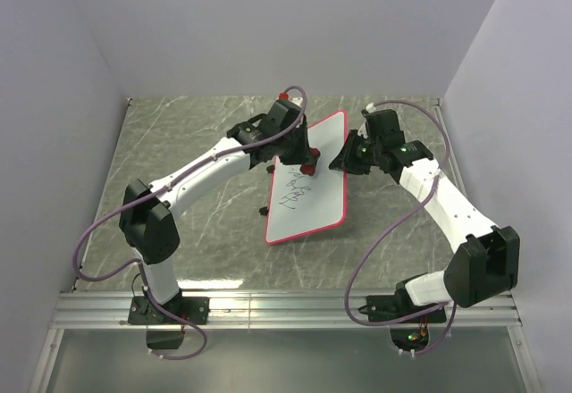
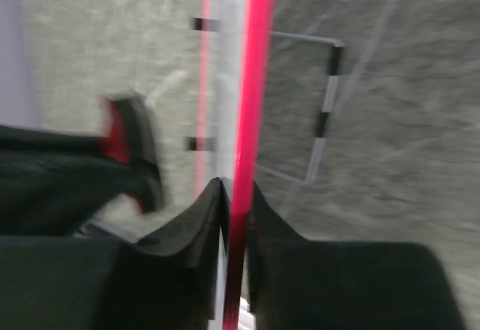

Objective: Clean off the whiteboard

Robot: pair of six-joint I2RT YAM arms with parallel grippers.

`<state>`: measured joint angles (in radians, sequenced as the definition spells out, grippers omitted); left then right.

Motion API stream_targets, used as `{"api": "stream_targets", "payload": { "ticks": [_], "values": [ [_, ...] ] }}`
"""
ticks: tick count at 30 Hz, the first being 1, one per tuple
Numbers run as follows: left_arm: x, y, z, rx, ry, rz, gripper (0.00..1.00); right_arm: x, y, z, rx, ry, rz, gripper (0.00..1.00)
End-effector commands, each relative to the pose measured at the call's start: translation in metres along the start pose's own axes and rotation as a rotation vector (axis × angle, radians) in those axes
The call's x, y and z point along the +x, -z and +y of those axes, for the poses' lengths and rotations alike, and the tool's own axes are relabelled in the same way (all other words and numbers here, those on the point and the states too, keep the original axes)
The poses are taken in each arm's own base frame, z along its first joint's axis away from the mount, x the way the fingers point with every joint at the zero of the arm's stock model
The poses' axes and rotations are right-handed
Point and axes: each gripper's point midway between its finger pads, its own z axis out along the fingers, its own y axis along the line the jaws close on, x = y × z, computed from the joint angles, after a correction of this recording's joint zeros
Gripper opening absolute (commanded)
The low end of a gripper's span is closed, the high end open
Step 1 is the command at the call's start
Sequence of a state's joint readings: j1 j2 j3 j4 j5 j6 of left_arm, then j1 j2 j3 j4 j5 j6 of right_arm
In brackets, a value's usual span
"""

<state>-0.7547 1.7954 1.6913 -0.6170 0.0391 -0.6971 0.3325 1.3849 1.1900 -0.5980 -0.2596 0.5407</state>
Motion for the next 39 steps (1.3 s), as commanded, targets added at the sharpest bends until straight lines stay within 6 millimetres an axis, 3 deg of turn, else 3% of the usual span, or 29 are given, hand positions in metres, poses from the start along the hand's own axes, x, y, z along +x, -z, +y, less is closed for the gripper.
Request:
{"api": "stream_targets", "payload": {
  "ticks": [1, 6, 10, 12, 13, 15, 16, 20, 23, 26, 28, 31, 35, 39],
  "values": [
    [0.004, 0.005, -0.028, 0.085, -0.006, 0.009, 0.00, 0.011, -0.004, -0.013, 0.038, 0.060, 0.022, 0.12],
    [0.041, -0.010, -0.004, 0.045, 0.006, 0.094, 0.00, 0.012, -0.004, -0.014, 0.043, 0.057, 0.027, 0.06],
    [0.080, -0.028, 0.038, -0.066, 0.028, 0.178, 0.00, 0.011, -0.005, -0.015, 0.053, 0.054, 0.030, 0.00],
    [0.092, -0.034, 0.053, -0.101, 0.043, 0.200, 0.00, 0.011, -0.006, -0.016, 0.060, 0.052, 0.035, 0.00],
    [0.108, -0.037, 0.069, -0.129, 0.053, 0.234, 0.00, 0.011, -0.006, -0.016, 0.061, 0.052, 0.036, 0.00],
    [0.114, -0.040, 0.082, -0.125, 0.096, 0.238, 0.00, 0.010, -0.005, -0.015, 0.060, 0.051, 0.032, 0.00],
    [0.129, -0.041, 0.097, -0.151, 0.115, 0.269, 0.00, 0.010, -0.005, -0.015, 0.060, 0.051, 0.032, 0.00],
    [0.141, -0.043, 0.126, -0.204, 0.149, 0.292, 0.00, 0.011, -0.004, -0.016, 0.062, 0.052, 0.032, 0.00],
    [0.146, -0.045, 0.129, -0.205, 0.151, 0.302, 0.00, 0.013, -0.006, -0.018, 0.066, 0.052, 0.039, 0.00],
    [0.141, -0.044, 0.120, -0.176, 0.162, 0.299, 0.00, 0.014, -0.006, -0.018, 0.066, 0.052, 0.041, 0.00],
    [0.133, -0.039, 0.103, -0.127, 0.156, 0.286, 0.00, 0.013, -0.006, -0.017, 0.065, 0.052, 0.039, 0.00],
    [0.114, -0.025, 0.057, 0.007, 0.136, 0.245, 0.00, 0.012, -0.007, -0.017, 0.066, 0.052, 0.040, 0.00],
    [0.104, 0.007, -0.021, 0.270, 0.108, 0.226, 0.00, 0.009, -0.007, -0.013, 0.055, 0.045, 0.044, 0.00],
    [0.097, 0.029, -0.056, 0.365, 0.068, 0.203, 0.00, 0.009, -0.009, -0.007, 0.031, 0.029, 0.056, 0.00]
  ]
}}
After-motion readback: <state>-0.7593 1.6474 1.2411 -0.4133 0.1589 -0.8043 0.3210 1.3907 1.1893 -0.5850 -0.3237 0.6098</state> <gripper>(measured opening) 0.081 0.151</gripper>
